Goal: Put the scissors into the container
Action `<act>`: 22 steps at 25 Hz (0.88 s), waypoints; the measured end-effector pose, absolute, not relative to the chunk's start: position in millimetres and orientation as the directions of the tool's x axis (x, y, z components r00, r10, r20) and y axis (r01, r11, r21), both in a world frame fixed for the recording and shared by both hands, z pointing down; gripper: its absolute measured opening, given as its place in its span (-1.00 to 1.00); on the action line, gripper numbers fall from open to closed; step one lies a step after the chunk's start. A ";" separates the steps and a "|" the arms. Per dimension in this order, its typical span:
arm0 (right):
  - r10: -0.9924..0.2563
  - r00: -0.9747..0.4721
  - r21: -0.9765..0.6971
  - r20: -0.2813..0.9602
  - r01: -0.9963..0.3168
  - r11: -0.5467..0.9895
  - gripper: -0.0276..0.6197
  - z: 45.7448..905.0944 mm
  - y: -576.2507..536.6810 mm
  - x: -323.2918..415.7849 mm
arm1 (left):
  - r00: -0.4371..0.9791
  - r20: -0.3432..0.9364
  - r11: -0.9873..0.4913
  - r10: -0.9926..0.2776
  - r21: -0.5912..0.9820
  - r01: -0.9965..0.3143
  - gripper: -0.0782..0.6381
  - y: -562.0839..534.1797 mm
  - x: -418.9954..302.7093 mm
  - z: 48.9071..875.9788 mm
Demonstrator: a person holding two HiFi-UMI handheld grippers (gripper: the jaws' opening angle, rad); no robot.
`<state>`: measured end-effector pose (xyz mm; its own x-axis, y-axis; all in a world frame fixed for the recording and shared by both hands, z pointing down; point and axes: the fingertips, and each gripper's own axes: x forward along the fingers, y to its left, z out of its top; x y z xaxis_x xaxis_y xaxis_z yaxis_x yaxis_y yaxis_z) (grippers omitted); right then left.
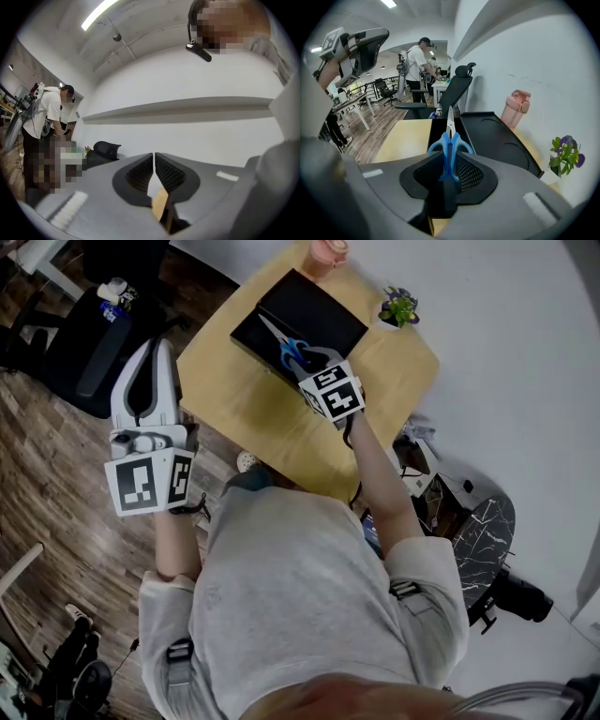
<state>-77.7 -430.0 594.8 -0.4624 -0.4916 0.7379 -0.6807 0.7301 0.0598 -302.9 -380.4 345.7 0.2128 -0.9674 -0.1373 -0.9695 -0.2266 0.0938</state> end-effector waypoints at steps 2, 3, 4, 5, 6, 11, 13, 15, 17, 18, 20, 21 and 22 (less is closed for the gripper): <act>-0.468 -0.452 0.055 0.759 -0.672 0.739 -0.67 603.0 -430.0 -77.3 | 0.210 -0.133 -0.223 -0.969 0.093 -0.970 -0.58 -381.1 -304.7 347.3; -0.457 -0.446 0.055 0.769 -0.667 0.743 -0.67 606.9 -429.8 -77.1 | 0.209 -0.131 -0.222 -0.969 0.093 -0.971 -0.58 -381.3 -305.4 348.1; -0.447 -0.438 0.055 0.780 -0.663 0.746 -0.67 610.9 -429.7 -76.9 | 0.208 -0.129 -0.220 -0.970 0.093 -0.971 -0.58 -381.5 -306.1 349.0; -0.437 -0.431 0.055 0.789 -0.659 0.750 -0.67 615.0 -429.7 -76.6 | 0.206 -0.127 -0.219 -0.970 0.094 -0.971 -0.58 -381.8 -306.8 350.1; -0.428 -0.424 0.054 0.798 -0.656 0.752 -0.67 618.9 -429.8 -76.3 | 0.205 -0.124 -0.218 -0.971 0.095 -0.971 -0.58 -382.3 -307.2 351.1; -0.393 -0.389 0.056 0.833 -0.648 0.760 -0.67 634.0 -431.8 -73.3 | 0.205 -0.116 -0.216 -0.972 0.095 -0.972 -0.58 -385.1 -305.8 354.1; -0.385 -0.372 0.064 0.845 -0.645 0.762 -0.67 640.6 -432.3 -72.3 | 0.206 -0.114 -0.217 -0.972 0.095 -0.972 -0.58 -385.2 -305.2 354.3; -0.372 -0.354 0.063 0.858 -0.646 0.761 -0.67 648.8 -431.2 -71.7 | 0.207 -0.113 -0.218 -0.972 0.096 -0.971 -0.58 -385.2 -305.0 354.7; -0.353 -0.333 0.063 0.875 -0.643 0.763 -0.67 651.0 -428.6 -73.3 | 0.206 -0.111 -0.217 -0.972 0.096 -0.971 -0.58 -385.2 -305.1 355.6; -0.345 -0.321 0.067 0.882 -0.639 0.767 -0.67 651.8 -427.6 -74.2 | 0.206 -0.110 -0.217 -0.972 0.096 -0.971 -0.58 -385.2 -305.2 356.2; -0.339 -0.297 0.086 0.892 -0.627 0.774 -0.67 653.9 -426.8 -74.9 | 0.206 -0.108 -0.216 -0.973 0.096 -0.972 -0.58 -385.0 -304.8 357.2; -0.339 -0.285 0.095 0.897 -0.625 0.775 -0.67 656.3 -426.5 -74.2 | 0.206 -0.108 -0.217 -0.973 0.096 -0.972 -0.58 -384.8 -304.6 357.4; -0.338 -0.271 0.102 0.901 -0.624 0.774 -0.67 659.4 -426.0 -72.9 | 0.206 -0.108 -0.216 -0.973 0.096 -0.972 -0.58 -384.5 -304.5 357.4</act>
